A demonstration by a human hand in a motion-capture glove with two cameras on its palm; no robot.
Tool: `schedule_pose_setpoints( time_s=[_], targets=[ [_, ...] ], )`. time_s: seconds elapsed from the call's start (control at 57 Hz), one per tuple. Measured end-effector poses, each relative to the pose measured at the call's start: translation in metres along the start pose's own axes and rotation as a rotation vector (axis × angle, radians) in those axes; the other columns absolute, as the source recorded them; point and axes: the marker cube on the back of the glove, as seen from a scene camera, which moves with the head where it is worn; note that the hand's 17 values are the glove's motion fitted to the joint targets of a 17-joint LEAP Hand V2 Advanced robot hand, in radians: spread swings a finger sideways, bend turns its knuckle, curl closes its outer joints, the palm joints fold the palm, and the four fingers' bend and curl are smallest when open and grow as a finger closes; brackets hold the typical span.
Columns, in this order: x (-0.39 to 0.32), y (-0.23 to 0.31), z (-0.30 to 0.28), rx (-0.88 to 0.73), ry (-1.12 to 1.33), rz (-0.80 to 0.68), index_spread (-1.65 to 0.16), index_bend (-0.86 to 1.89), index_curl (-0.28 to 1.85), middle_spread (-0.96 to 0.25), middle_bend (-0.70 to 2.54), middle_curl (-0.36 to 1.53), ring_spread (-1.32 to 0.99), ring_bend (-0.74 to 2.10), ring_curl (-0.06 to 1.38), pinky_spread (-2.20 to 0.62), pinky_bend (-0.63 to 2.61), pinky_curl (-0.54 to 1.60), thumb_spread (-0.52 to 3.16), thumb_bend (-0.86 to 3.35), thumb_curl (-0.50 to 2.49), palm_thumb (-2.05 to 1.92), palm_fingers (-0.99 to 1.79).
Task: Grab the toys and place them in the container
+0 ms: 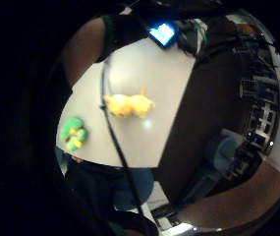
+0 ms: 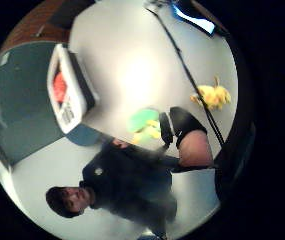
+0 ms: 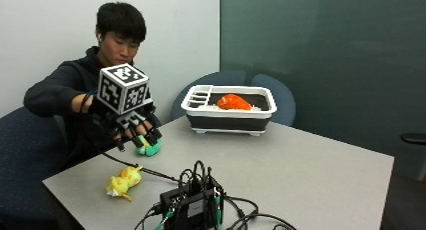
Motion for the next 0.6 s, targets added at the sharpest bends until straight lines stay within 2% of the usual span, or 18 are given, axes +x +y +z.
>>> schedule_pose_setpoints(
  time_s=[0.105, 0.193, 0.263, 0.333, 0.438, 0.508, 0.596],
  targets=[
    [0.012, -0.001, 0.020, 0.005, -0.017, -0.009, -0.30, 0.17, 0.54, -0.03, 0.15, 0.42, -0.01, 0.11, 0.23, 0.05, 0.71, 0.37, 1.41, 0.12, 0.42, 0.32, -0.17],
    [0.013, -0.003, 0.023, 0.114, -0.082, -0.001, -0.31, 0.19, 0.52, -0.03, 0.15, 0.40, -0.01, 0.12, 0.21, 0.05, 0.69, 0.36, 1.41, 0.12, 0.41, 0.33, -0.16],
    [0.013, -0.002, 0.016, 0.229, -0.109, 0.033, -0.31, 0.19, 0.52, -0.03, 0.21, 0.40, -0.01, 0.17, 0.21, 0.04, 0.64, 0.35, 1.44, 0.09, 0.39, 0.29, -0.05],
    [0.017, -0.003, 0.008, 0.283, -0.025, 0.113, -0.31, 0.19, 0.51, -0.04, 0.26, 0.41, -0.02, 0.21, 0.21, 0.04, 0.59, 0.33, 1.48, 0.09, 0.37, 0.29, 0.06],
    [0.025, -0.004, 0.009, 0.138, 0.201, 0.175, -0.31, 0.20, 0.51, -0.06, 0.27, 0.42, -0.05, 0.21, 0.22, 0.03, 0.57, 0.32, 1.57, 0.15, 0.37, 0.36, 0.12],
    [0.028, -0.007, 0.016, 0.029, 0.311, 0.181, -0.32, 0.18, 0.51, -0.06, 0.19, 0.41, -0.04, 0.14, 0.22, 0.03, 0.65, 0.36, 1.56, 0.16, 0.38, 0.40, -0.07],
    [0.029, -0.014, 0.023, 0.004, 0.390, 0.189, -0.32, 0.16, 0.48, -0.05, 0.14, 0.37, -0.02, 0.11, 0.18, 0.03, 0.69, 0.36, 1.54, 0.18, 0.39, 0.46, -0.18]
  ],
)
